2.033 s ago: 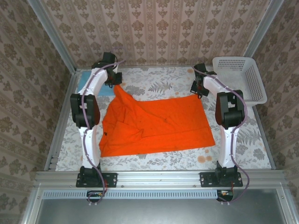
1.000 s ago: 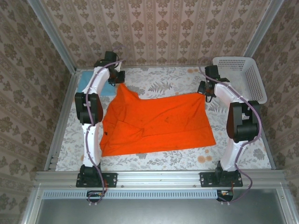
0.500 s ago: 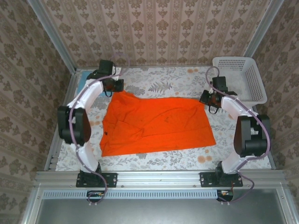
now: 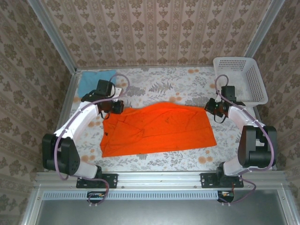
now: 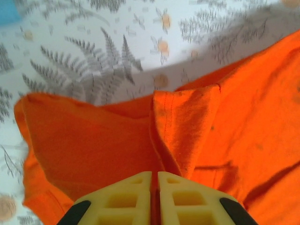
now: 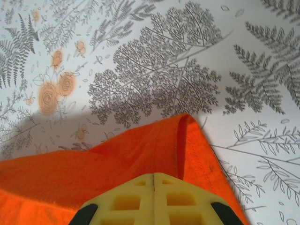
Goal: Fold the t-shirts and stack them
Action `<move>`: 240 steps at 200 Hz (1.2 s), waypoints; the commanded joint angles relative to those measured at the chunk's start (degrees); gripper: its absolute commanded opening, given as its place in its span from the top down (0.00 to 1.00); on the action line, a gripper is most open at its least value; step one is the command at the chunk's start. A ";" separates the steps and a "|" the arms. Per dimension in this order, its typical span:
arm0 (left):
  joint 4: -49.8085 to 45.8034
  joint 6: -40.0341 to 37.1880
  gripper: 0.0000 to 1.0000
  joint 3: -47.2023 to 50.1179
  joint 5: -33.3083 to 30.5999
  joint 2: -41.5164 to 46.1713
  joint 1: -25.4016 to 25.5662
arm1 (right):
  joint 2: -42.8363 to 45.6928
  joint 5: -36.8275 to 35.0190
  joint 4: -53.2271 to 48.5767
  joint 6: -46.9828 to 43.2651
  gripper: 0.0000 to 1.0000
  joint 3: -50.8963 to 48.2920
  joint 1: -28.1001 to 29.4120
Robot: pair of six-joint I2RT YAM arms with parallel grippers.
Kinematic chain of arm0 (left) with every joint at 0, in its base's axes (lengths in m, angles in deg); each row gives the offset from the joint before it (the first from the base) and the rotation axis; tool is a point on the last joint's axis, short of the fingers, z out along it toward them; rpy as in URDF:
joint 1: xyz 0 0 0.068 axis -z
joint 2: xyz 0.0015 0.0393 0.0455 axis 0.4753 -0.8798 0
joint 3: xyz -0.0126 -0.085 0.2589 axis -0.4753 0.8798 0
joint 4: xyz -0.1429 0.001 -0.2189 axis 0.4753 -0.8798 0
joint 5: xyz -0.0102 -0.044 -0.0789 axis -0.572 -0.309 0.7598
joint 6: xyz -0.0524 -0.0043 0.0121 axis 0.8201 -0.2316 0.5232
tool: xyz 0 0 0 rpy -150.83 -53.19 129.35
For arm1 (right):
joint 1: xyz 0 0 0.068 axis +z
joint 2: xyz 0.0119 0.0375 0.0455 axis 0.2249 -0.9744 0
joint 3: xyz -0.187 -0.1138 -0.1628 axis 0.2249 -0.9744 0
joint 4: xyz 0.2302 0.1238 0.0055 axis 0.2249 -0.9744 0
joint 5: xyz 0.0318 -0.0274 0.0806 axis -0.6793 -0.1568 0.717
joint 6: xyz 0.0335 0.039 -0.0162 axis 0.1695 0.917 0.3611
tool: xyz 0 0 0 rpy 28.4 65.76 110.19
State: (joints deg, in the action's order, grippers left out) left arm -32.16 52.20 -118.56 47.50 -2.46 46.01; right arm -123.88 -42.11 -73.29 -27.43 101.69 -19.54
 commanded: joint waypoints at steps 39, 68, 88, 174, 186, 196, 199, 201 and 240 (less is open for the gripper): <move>-7.43 9.37 0.75 6.00 -4.33 6.32 1.10 | 3.93 -0.17 -2.25 2.34 0.93 -4.86 -1.34; -7.56 16.02 0.75 9.33 -15.67 14.02 -0.59 | 5.73 -2.95 -3.51 6.40 0.78 -6.83 -3.09; -5.23 18.22 0.59 9.60 -14.83 16.12 -6.13 | 7.87 -6.18 -4.69 9.96 0.67 -6.43 -3.94; -10.56 13.34 0.31 -11.80 3.15 -17.17 -14.81 | -7.30 -15.21 -13.80 5.83 0.63 10.20 9.60; -11.76 13.21 0.28 -15.10 2.58 -21.45 -14.89 | -11.23 -16.59 -16.93 5.29 0.63 13.53 10.53; -13.22 13.39 0.28 -17.81 2.43 -24.87 -15.23 | -13.92 -17.40 -18.25 5.31 0.62 15.63 10.89; -13.26 13.40 0.28 -18.47 2.64 -25.66 -15.25 | -14.58 -17.40 -18.50 5.34 0.62 16.18 10.93; -13.28 13.40 0.28 -18.73 2.80 -26.13 -15.36 | -14.99 -17.39 -18.60 5.36 0.62 16.57 10.94; -13.14 14.06 0.35 -24.30 5.37 -33.21 -15.62 | -21.98 -18.42 -22.11 4.99 0.61 22.81 11.86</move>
State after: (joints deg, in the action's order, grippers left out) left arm -42.30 66.52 -139.26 50.30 -32.91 30.86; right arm -142.94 -57.46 -89.29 -21.05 120.49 -8.33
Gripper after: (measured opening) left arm 0.671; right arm 0.386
